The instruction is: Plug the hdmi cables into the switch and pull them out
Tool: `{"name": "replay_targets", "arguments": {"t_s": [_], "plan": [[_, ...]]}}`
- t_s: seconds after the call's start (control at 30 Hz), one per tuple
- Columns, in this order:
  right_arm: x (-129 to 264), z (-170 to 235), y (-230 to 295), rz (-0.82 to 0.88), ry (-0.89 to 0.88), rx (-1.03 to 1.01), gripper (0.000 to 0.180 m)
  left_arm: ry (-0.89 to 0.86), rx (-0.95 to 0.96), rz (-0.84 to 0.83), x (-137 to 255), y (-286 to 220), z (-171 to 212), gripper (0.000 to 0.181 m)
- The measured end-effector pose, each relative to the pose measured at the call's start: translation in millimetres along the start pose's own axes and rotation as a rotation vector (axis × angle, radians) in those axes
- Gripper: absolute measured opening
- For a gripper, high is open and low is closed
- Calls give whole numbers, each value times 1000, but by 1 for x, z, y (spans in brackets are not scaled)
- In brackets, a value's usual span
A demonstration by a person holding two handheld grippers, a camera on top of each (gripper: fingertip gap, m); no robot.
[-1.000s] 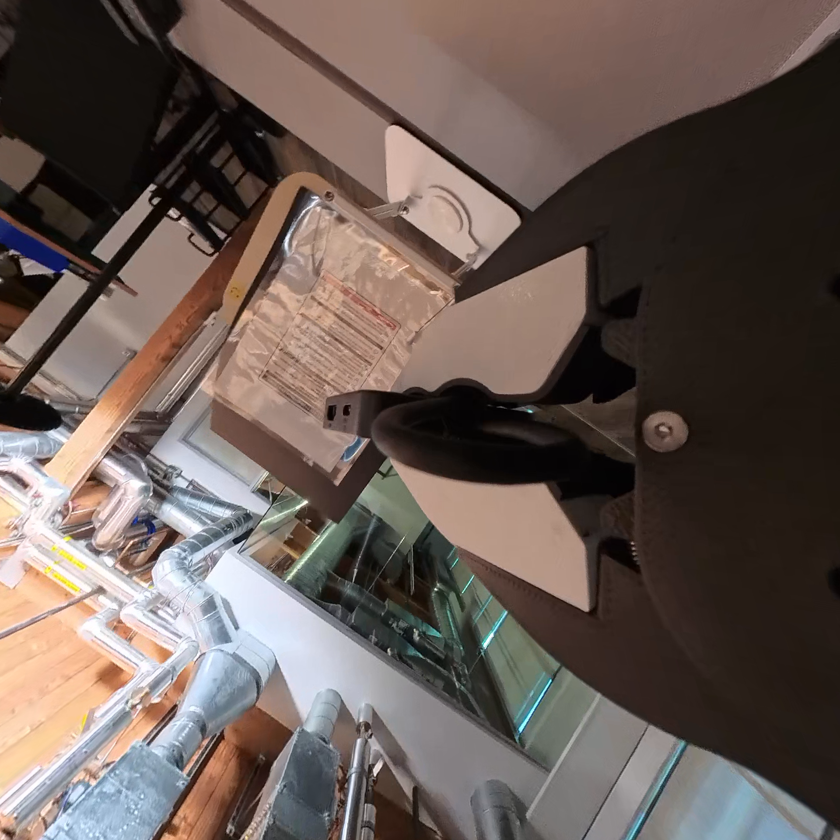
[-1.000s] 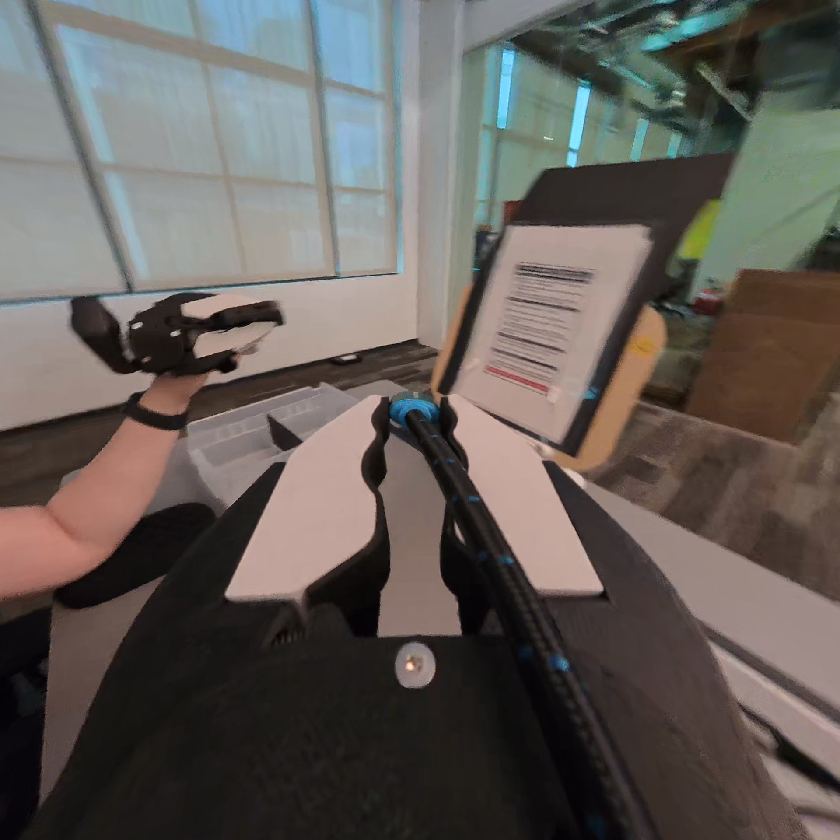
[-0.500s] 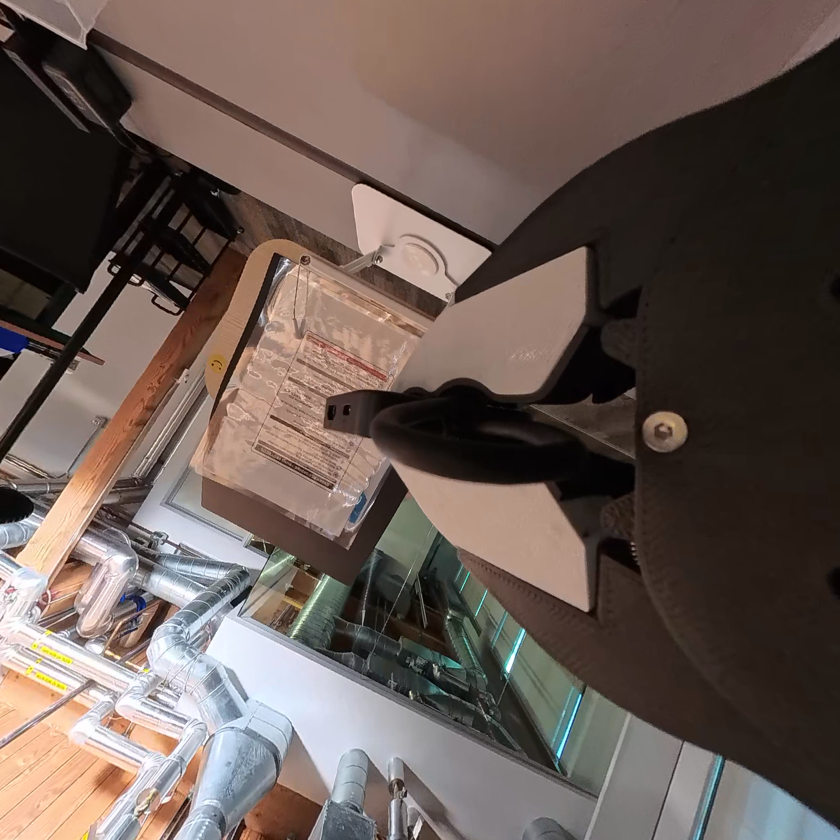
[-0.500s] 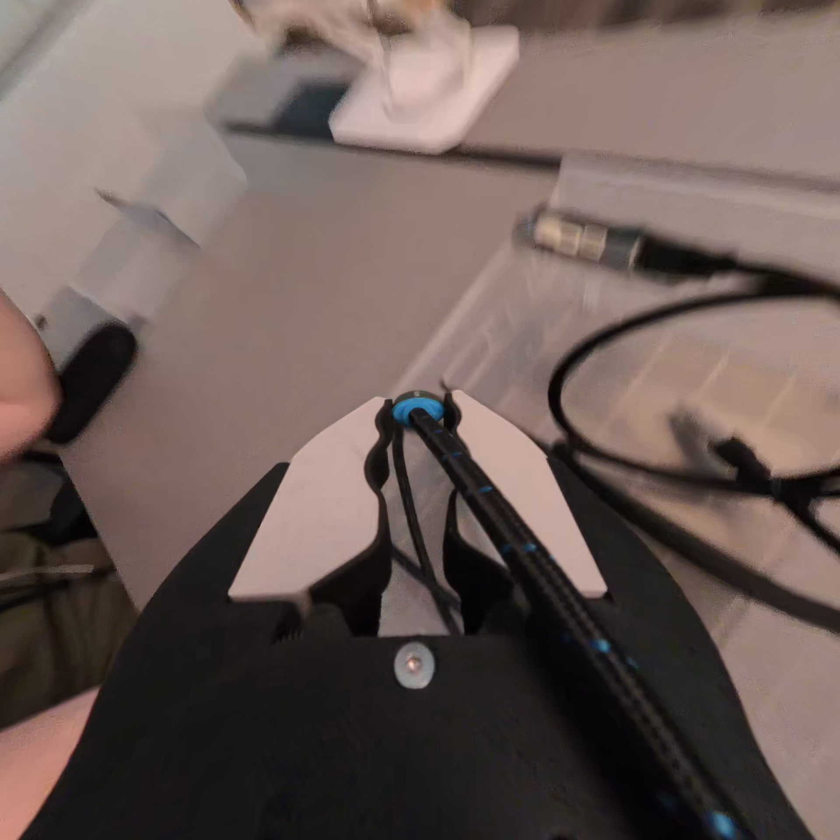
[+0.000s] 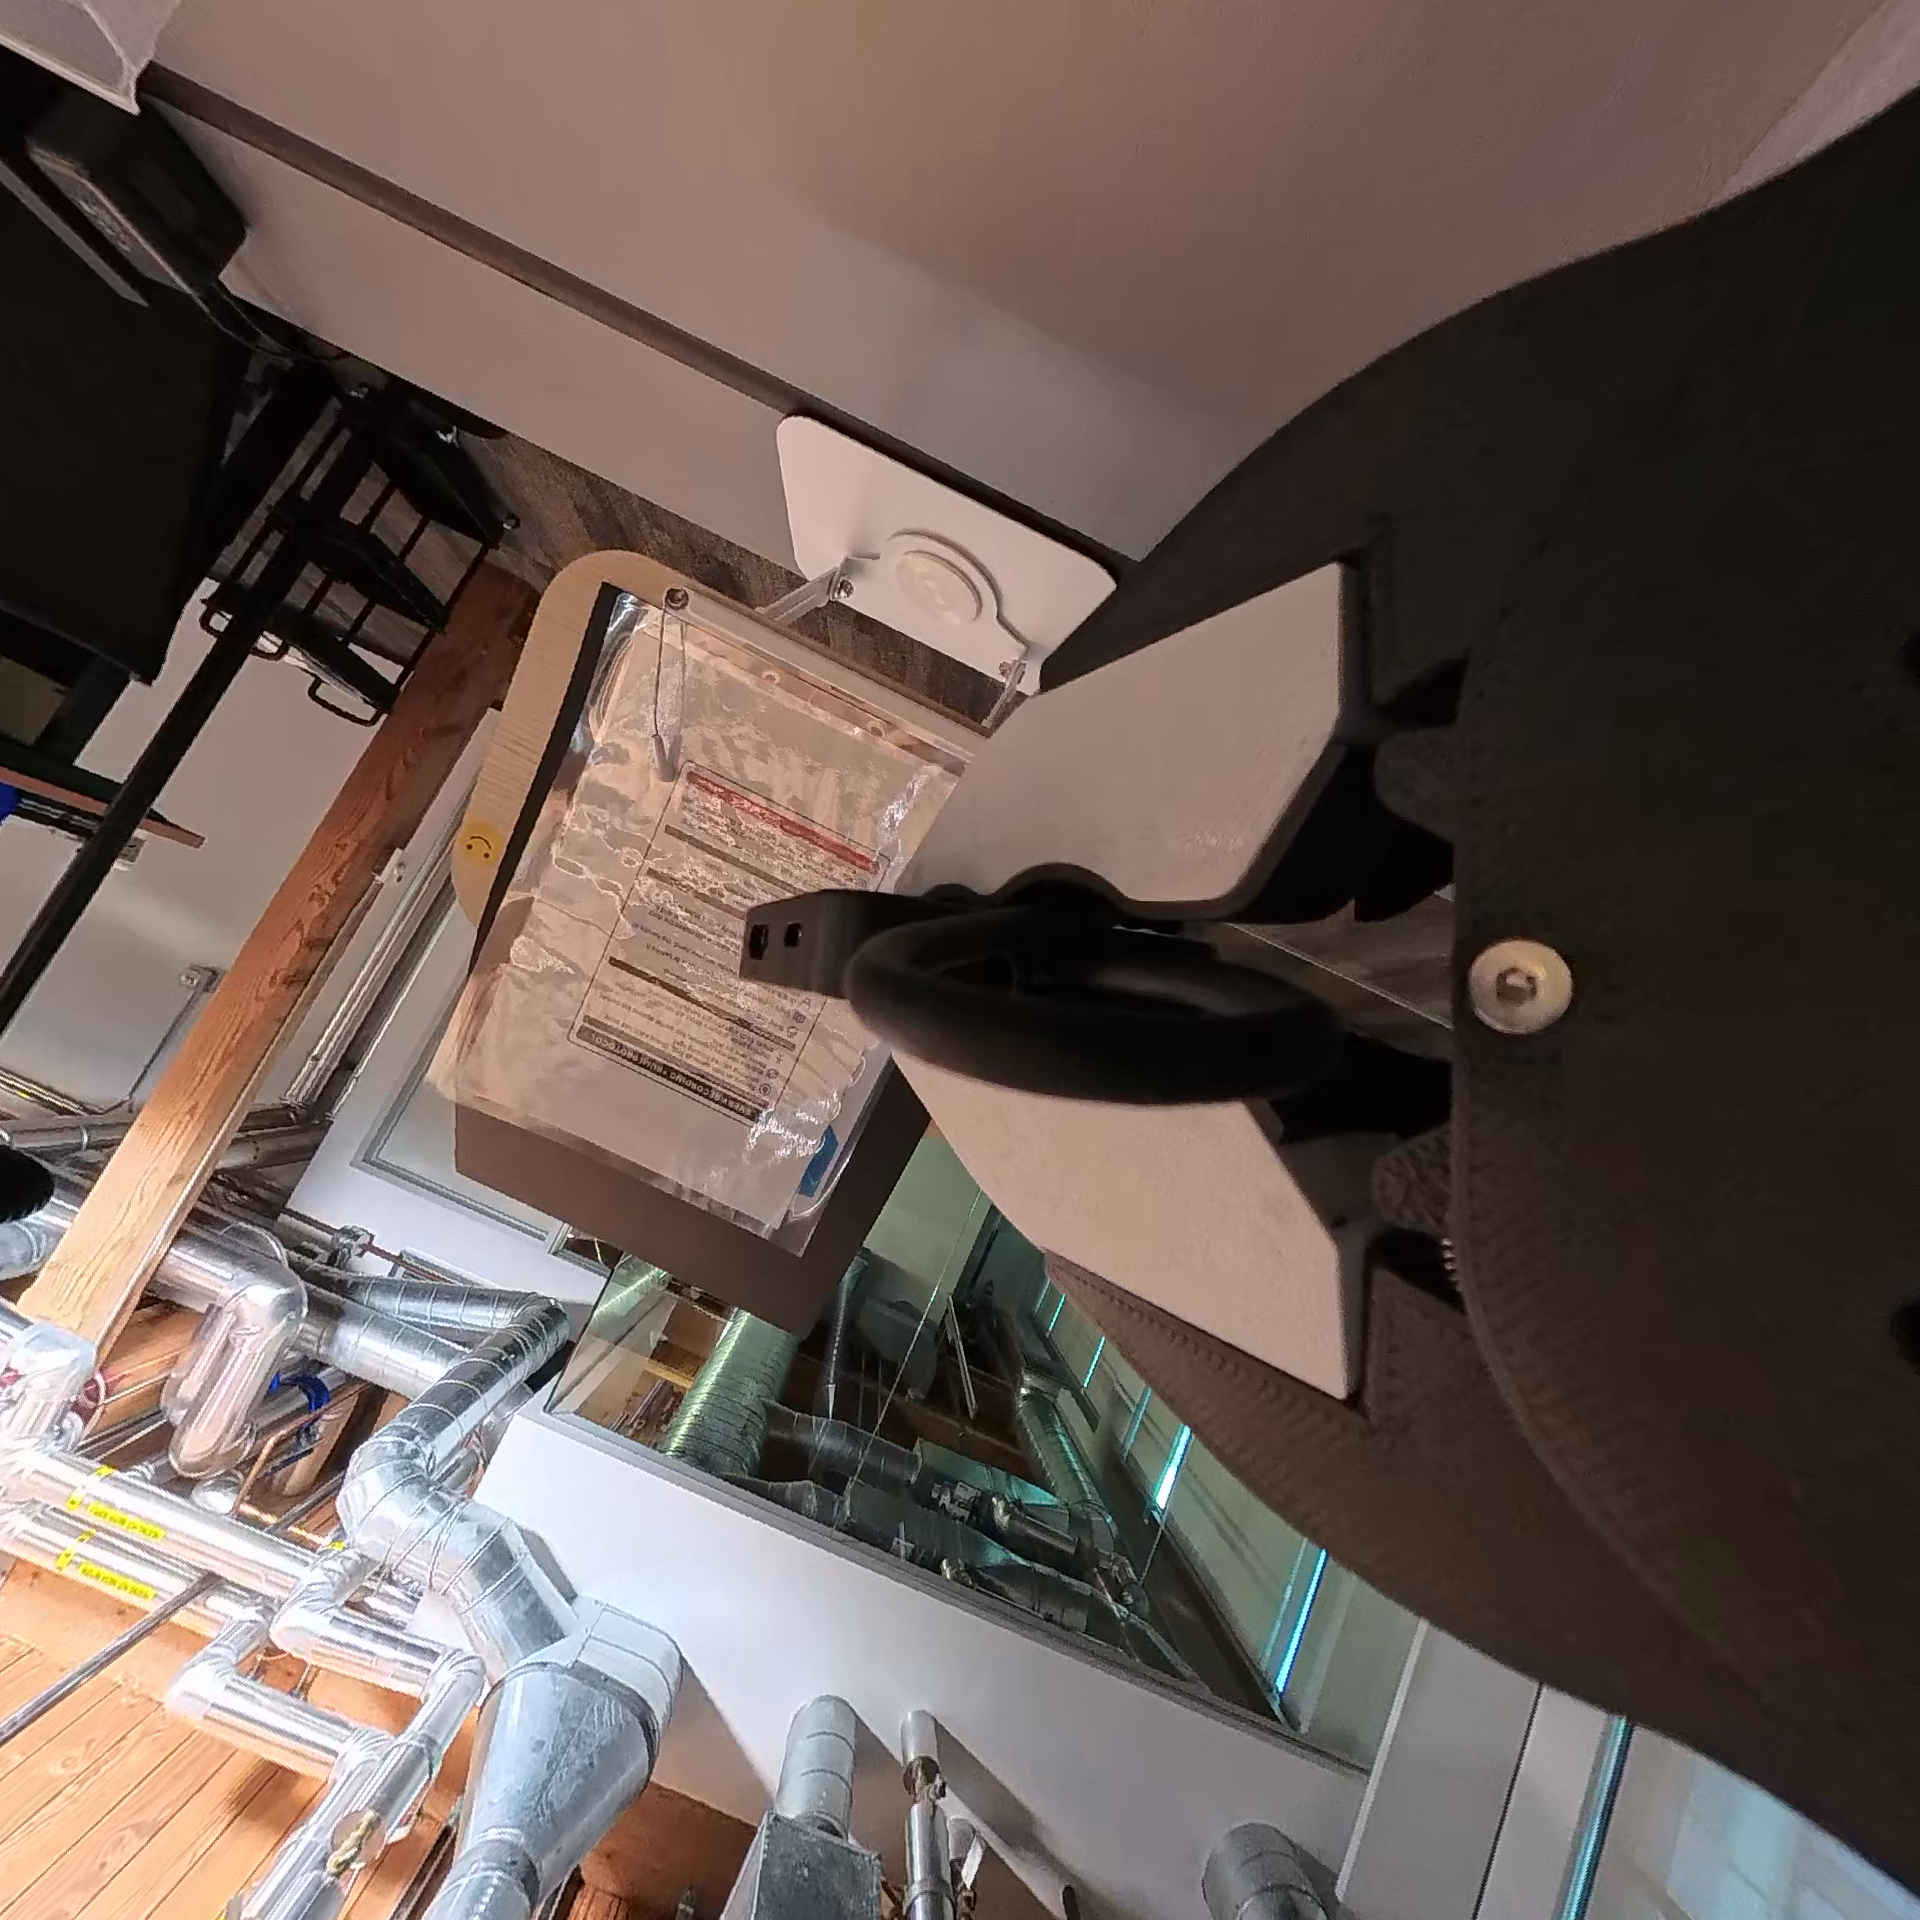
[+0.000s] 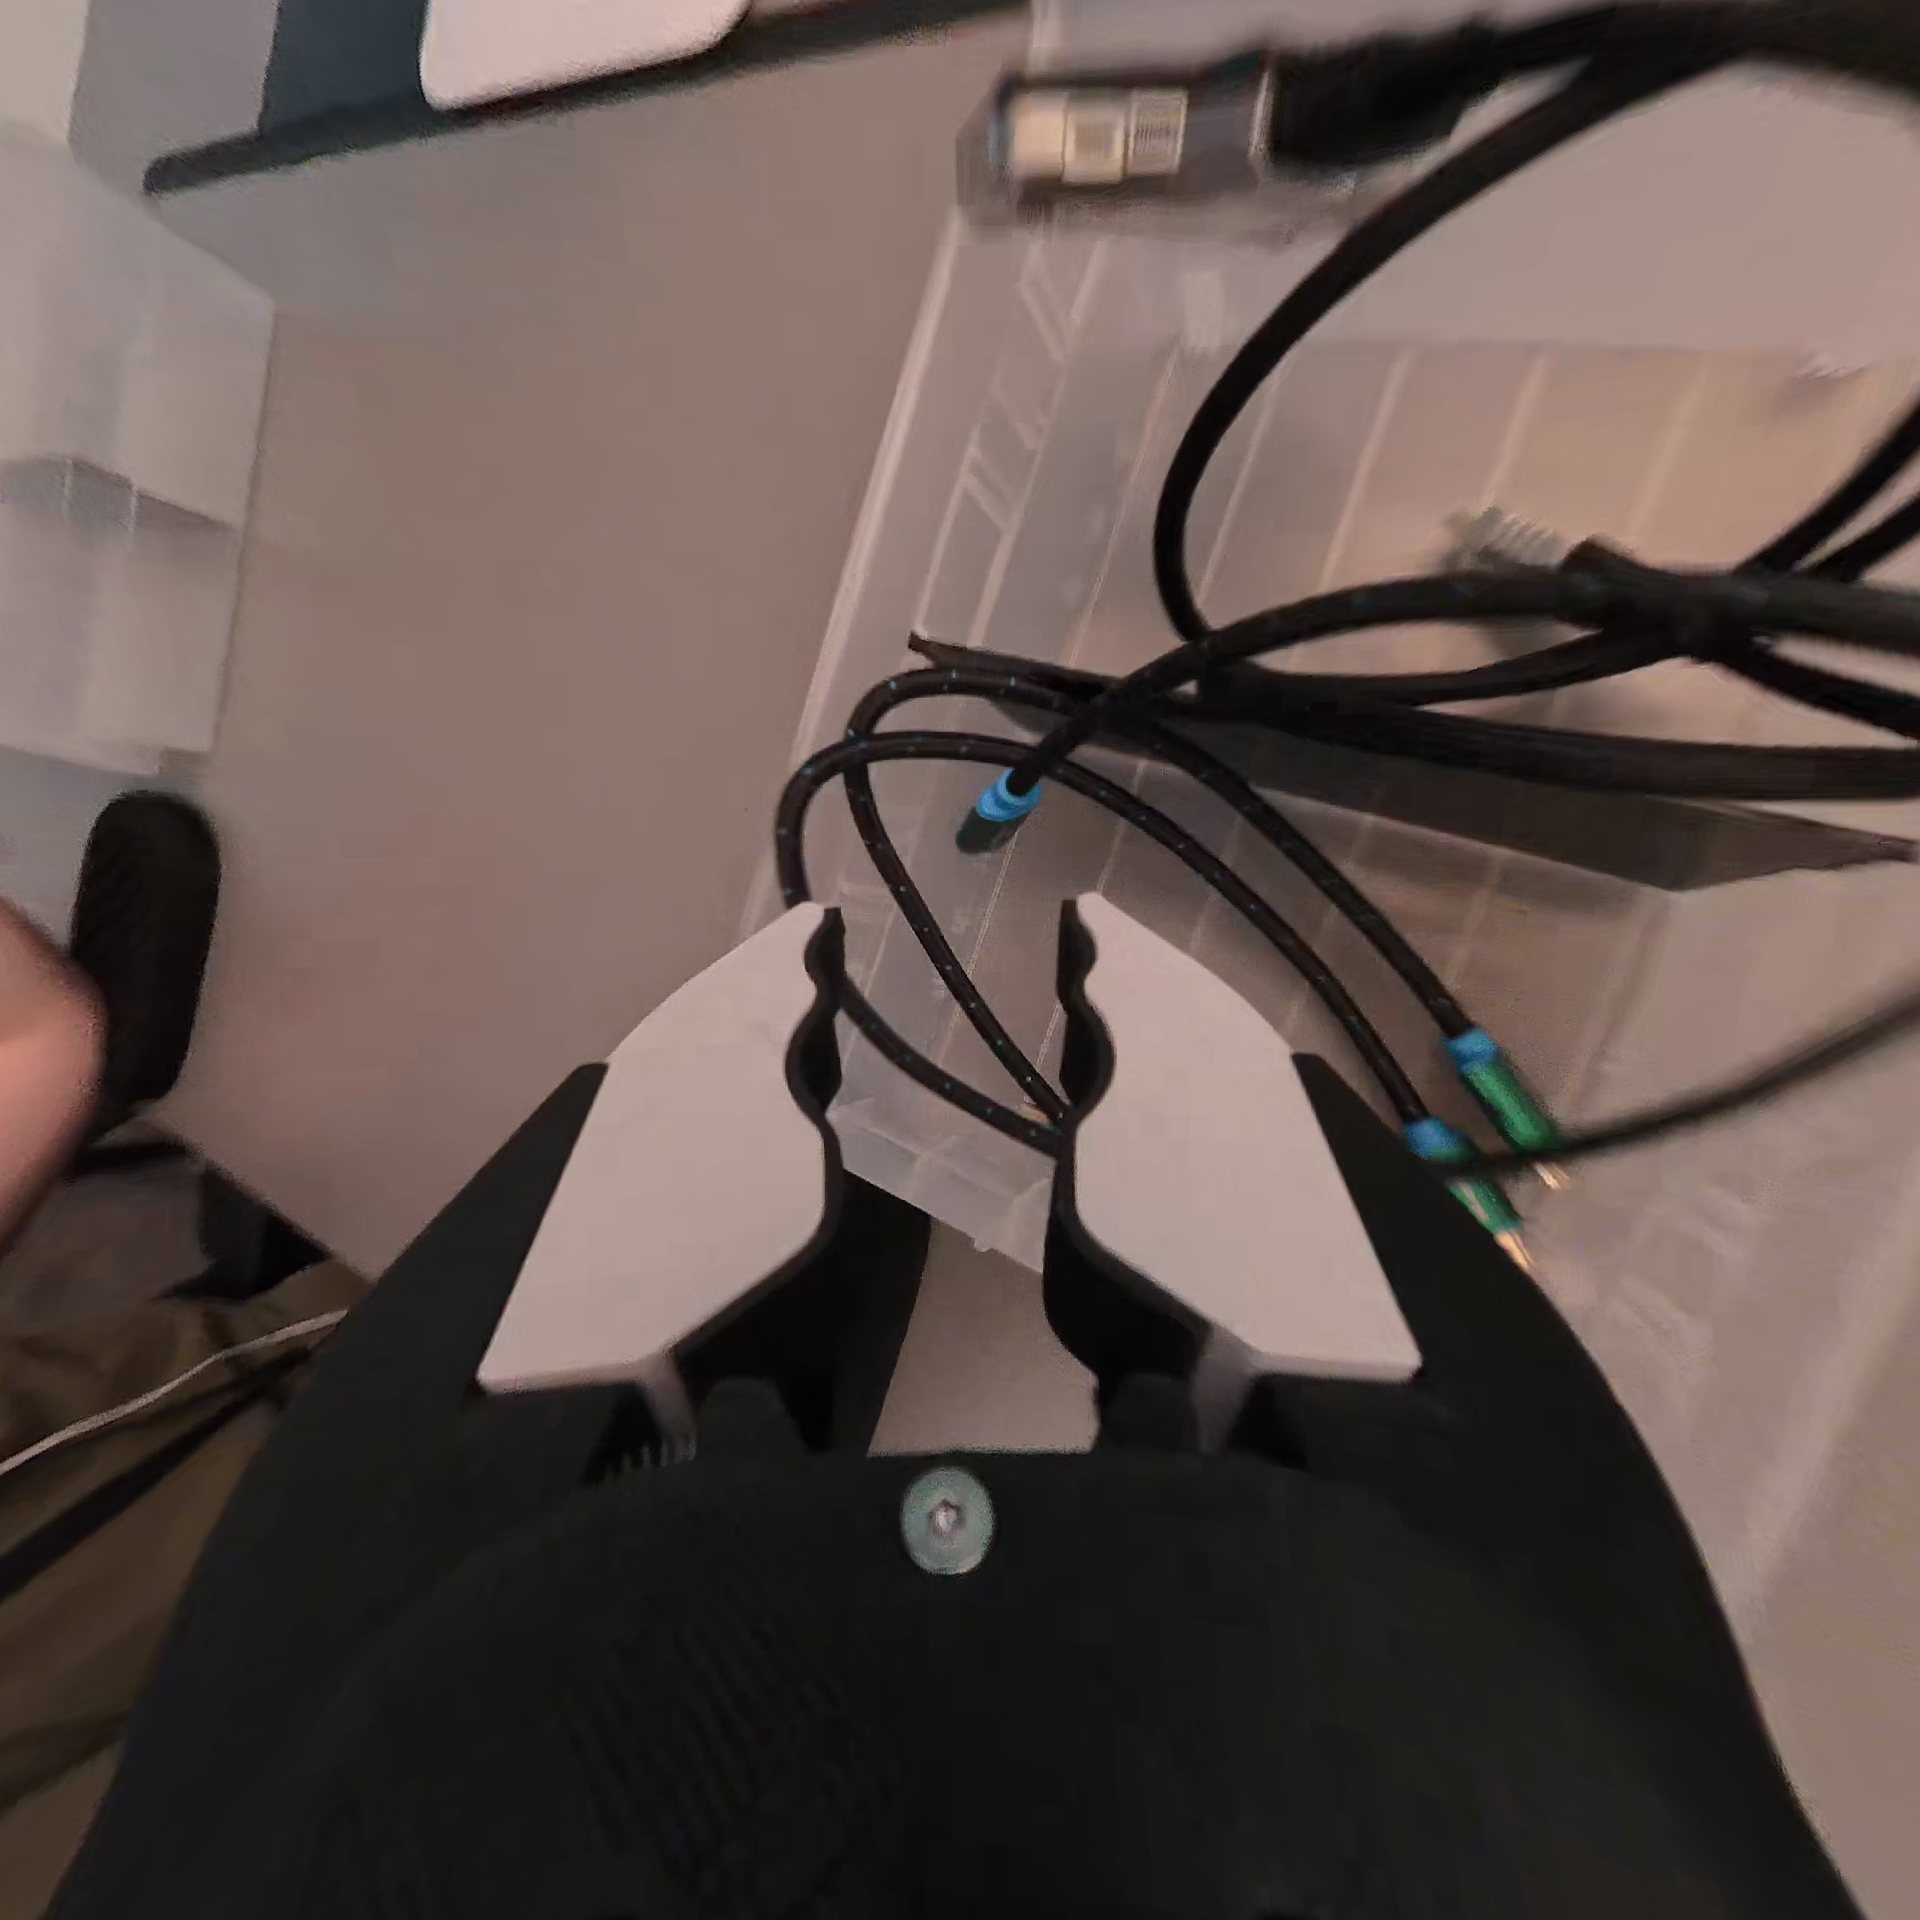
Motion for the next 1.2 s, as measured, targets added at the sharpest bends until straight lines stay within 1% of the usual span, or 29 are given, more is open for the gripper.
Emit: {"name": "replay_targets", "arguments": {"t_s": [0.07,0.13,0.2,0.23,0.3,0.4,0.5,0.57,0.6,0.63,0.7,0.77,0.87,0.9,0.97,1.03,1.13,1.2], "plan": [[29,-11,6,123,-121,26,40,2,2,2,0,0,0,16],[61,-28,3,284,-296,38,39,-2,4,5,0,-1,-1,16],[87,-43,6,372,-447,79,39,-18,5,13,0,-4,-5,16],[97,-52,12,390,-523,137,38,-38,11,22,-1,-7,-9,17],[106,-70,45,326,-657,325,38,-108,48,74,-2,-19,-23,17],[110,-89,117,236,-819,657,39,-263,100,203,0,-47,-53,16],[89,-84,211,72,-919,1061,41,-340,121,348,3,-75,-72,16],[60,-67,270,-60,-924,1317,40,-363,107,411,4,-89,-79,16],[42,-57,293,-99,-890,1425,39,-374,101,438,6,-95,-82,16],[22,-48,309,-105,-834,1518,36,-378,100,463,6,-100,-84,16],[-14,-39,328,-23,-746,1663,33,-378,99,503,8,-107,-87,16],[-40,-30,340,1,-684,1746,27,-368,79,514,8,-112,-87,16],[-63,-22,354,-52,-642,1771,24,-353,65,535,7,-118,-88,16],[-68,-22,356,-49,-628,1773,24,-353,63,543,8,-120,-89,16],[-78,-25,354,13,-604,1791,17,-356,55,557,9,-124,-91,16],[-85,-25,350,56,-561,1810,15,-334,42,554,6,-127,-88,25],[-85,-31,341,64,-494,1744,14,-319,112,522,0,-125,-87,39],[-77,-48,317,161,-476,1695,15,-271,154,477,-7,-114,-81,48]]}}
Point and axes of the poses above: each gripper's, where its closed fingertips meet, x back along the fingers, z out of its underside, y = z × x across the jaws, the point moved 2 cm from there along x, back along the fingers, and after that the axes turned 2 degrees about y, right-handed, at the moved point
